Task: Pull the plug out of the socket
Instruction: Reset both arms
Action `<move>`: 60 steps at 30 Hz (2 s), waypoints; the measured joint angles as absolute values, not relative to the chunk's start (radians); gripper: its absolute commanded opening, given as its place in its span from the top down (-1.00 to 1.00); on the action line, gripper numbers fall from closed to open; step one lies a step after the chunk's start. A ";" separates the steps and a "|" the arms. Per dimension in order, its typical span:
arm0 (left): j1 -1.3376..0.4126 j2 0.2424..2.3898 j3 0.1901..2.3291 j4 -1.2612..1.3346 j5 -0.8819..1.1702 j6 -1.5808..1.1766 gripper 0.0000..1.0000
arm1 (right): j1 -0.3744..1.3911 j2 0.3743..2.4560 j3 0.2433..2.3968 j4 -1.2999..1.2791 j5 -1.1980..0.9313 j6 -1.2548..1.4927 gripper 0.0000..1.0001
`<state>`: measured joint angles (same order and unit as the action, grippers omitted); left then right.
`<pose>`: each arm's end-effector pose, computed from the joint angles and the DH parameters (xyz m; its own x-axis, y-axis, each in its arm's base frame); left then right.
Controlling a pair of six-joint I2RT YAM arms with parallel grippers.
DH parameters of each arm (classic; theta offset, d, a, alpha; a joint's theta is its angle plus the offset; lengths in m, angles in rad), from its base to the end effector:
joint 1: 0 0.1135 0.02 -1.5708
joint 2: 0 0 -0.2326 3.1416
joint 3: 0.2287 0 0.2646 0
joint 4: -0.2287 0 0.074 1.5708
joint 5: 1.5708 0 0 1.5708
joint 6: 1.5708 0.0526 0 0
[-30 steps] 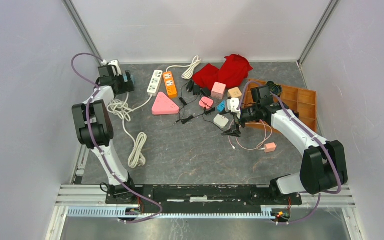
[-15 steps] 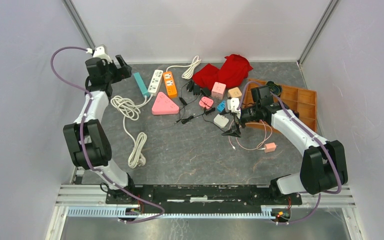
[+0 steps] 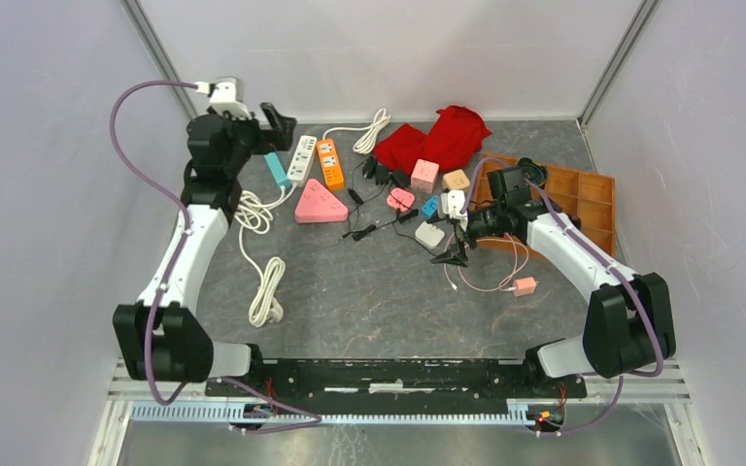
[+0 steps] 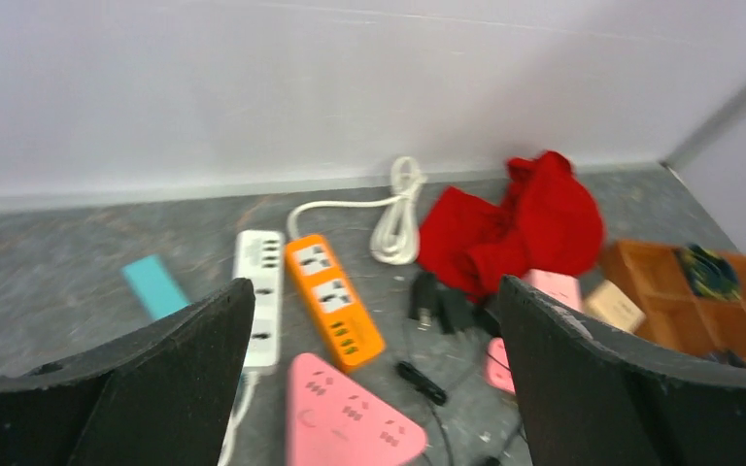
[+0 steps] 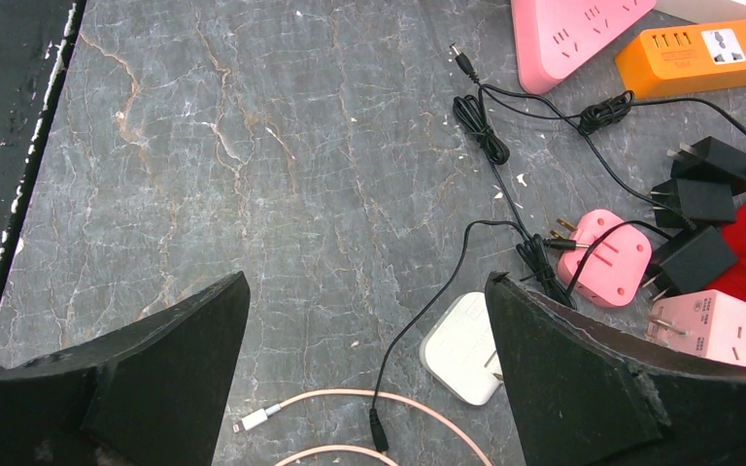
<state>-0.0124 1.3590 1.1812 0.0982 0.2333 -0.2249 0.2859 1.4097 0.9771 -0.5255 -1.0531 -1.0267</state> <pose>0.3600 -0.0166 0.3444 -0.1316 -0.2153 -0.9676 0.2187 0.9458 -0.2402 0.2743 0.1283 0.2077 0.1233 -0.4051 -0.9059 -0.9920 -0.0246 -0.1240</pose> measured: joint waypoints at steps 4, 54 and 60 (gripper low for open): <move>-0.135 1.270 1.182 0.059 0.220 -0.171 -0.99 | 0.286 1.402 0.977 -0.525 -1.050 -1.027 -0.96; -0.220 0.737 1.040 -0.523 0.500 -0.428 -0.99 | 0.028 0.805 0.950 -0.437 -0.720 -0.373 -0.96; -0.291 0.825 1.060 -0.578 0.356 -0.351 -0.99 | 0.015 0.836 0.981 -0.474 -0.786 -0.409 -0.96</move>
<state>-0.2909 0.8253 1.0603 -0.5777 0.3561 -0.3511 0.0147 0.8360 0.9806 -0.4744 -0.7856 -0.4088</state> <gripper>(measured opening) 0.994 0.982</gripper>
